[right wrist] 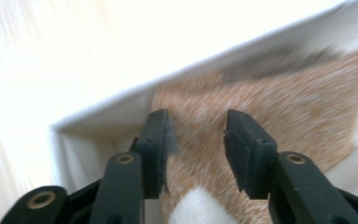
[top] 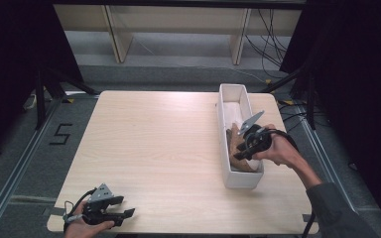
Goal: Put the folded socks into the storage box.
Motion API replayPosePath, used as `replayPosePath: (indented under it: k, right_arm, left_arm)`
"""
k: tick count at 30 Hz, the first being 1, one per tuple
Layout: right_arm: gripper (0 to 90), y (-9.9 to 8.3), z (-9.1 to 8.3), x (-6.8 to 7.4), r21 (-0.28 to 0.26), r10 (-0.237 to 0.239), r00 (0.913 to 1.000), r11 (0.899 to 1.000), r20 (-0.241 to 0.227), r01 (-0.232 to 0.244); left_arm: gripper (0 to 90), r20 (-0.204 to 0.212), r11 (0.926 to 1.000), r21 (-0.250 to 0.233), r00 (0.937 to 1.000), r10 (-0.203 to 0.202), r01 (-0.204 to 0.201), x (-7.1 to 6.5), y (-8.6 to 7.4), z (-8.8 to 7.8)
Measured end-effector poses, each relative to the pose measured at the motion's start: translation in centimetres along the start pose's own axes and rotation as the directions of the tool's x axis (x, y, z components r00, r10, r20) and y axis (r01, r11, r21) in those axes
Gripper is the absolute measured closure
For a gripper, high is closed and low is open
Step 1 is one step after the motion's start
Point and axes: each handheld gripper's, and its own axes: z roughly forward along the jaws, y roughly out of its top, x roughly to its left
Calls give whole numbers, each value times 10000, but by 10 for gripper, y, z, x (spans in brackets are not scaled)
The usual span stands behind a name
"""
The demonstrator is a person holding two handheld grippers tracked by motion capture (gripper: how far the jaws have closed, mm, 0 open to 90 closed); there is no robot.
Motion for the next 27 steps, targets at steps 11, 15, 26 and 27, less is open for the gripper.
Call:
replayPosePath:
  k: [11, 15, 26, 27]
  right_arm:
    - [720, 13, 13, -13, 301, 946, 9938, 9949, 576, -965]
    - [734, 13, 25, -8, 835, 629, 9971, 9943, 428, -663]
    - [729, 9, 52, 8, 1861, -145, 9997, 9825, 218, 102]
    - [713, 9, 48, 8, 1659, -39, 9998, 9861, 171, 10]
  left_arm:
    - [344, 2, 10000, 42, 10000, 69, -69, 1, -1, -2]
    - [345, 37, 10000, -11, 10000, 14, -14, 0, 0, -1]
    - [345, 6, 10000, 45, 10000, 73, -73, 1, 0, -1]
    - [345, -10, 9999, 57, 10000, 96, -96, 1, 0, -1]
